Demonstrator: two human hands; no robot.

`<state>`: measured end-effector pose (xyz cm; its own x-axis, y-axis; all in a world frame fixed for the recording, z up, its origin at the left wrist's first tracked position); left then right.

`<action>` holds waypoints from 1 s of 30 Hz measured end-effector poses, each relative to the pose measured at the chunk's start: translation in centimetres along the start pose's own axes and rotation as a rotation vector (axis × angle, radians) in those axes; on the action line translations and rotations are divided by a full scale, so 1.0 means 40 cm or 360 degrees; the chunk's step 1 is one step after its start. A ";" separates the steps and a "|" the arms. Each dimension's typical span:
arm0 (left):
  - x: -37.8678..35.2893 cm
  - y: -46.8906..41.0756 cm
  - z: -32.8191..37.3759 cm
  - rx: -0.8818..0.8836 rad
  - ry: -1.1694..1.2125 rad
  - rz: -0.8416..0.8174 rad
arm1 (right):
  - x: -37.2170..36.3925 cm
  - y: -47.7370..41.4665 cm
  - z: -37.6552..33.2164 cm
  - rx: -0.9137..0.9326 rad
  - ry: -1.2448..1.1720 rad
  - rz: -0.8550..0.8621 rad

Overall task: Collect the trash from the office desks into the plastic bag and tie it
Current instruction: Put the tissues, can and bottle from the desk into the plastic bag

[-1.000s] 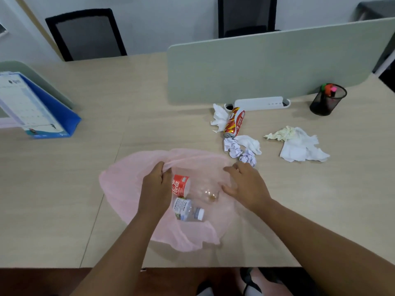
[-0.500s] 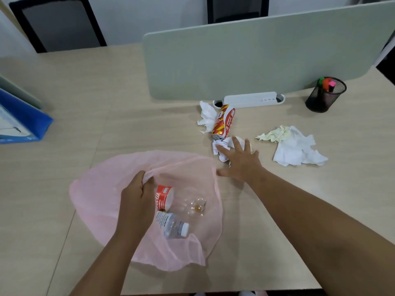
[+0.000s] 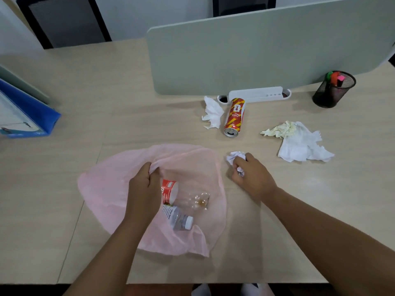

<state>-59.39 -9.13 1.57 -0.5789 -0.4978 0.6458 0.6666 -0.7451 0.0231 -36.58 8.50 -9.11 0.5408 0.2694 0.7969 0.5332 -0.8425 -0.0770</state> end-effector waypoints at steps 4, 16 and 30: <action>0.014 -0.017 -0.010 0.0019 0.0005 0.0005 | 0.003 0.103 -0.216 0.0451 -0.0159 -0.0121; 0.104 -0.021 0.020 -0.0094 0.0036 -0.0001 | -0.138 0.143 -0.542 0.0577 0.0020 -0.0513; 0.105 -0.027 -0.011 -0.0151 0.0089 -0.0128 | -0.202 0.119 -0.515 0.0629 0.0679 -0.0659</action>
<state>-62.77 -10.61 3.93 -0.6559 -0.4566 0.6011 0.5710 -0.8209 -0.0005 -51.81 -7.30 -3.55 -0.0155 0.2565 0.9664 0.8794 -0.4564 0.1352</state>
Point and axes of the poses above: each hand's wrist, its own y-axis away from the middle knuckle, its own x-axis out of the back of the hand, z = x × y, the point moved 9 cm from there along -y, towards the middle knuckle, and after that the axes turned 5 degrees about -y, right-handed, at the moved point
